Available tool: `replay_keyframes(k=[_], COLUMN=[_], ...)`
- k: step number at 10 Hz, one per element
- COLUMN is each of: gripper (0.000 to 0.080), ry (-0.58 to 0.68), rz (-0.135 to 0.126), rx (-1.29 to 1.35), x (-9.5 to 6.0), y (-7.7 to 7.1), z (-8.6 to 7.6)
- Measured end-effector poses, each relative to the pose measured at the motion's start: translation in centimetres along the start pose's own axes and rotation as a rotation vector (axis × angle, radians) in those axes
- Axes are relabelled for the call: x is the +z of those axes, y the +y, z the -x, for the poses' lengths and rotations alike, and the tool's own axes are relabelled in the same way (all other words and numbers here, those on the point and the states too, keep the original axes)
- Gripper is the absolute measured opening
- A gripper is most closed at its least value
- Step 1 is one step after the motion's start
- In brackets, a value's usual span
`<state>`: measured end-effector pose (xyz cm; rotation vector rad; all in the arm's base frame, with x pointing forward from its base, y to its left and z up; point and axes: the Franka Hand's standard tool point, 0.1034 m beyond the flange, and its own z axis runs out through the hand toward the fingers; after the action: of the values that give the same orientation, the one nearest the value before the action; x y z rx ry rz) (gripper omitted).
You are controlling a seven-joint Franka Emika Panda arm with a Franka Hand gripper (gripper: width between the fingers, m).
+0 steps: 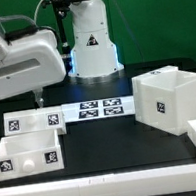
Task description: Assemble drawer
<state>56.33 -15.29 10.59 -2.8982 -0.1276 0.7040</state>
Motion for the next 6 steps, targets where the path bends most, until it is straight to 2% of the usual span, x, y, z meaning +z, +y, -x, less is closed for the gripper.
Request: replay_keyframes(k=[1, 2, 3, 4, 5, 6], gripper=[0.0648, 0.0648, 0.0648, 0.0648, 0.0648, 0.0648], ry=[-0.070, -0.098, -0.207, -0.282, -0.341, -0.325], rz=[-0.021, -0.029, -0.047, -0.038, -0.034, -0.034], rx=[-0.009, -0.015, 0.002, -0.018, -0.021, -0.016], x=[0.3, 0.5, 1.5, 2.4, 3.2, 3.3], y=[-0.5, -0.8, -1.7, -1.9, -1.4, -1.1], z=[0.0, -0.5, 0.6, 0.5, 0.4, 0.0])
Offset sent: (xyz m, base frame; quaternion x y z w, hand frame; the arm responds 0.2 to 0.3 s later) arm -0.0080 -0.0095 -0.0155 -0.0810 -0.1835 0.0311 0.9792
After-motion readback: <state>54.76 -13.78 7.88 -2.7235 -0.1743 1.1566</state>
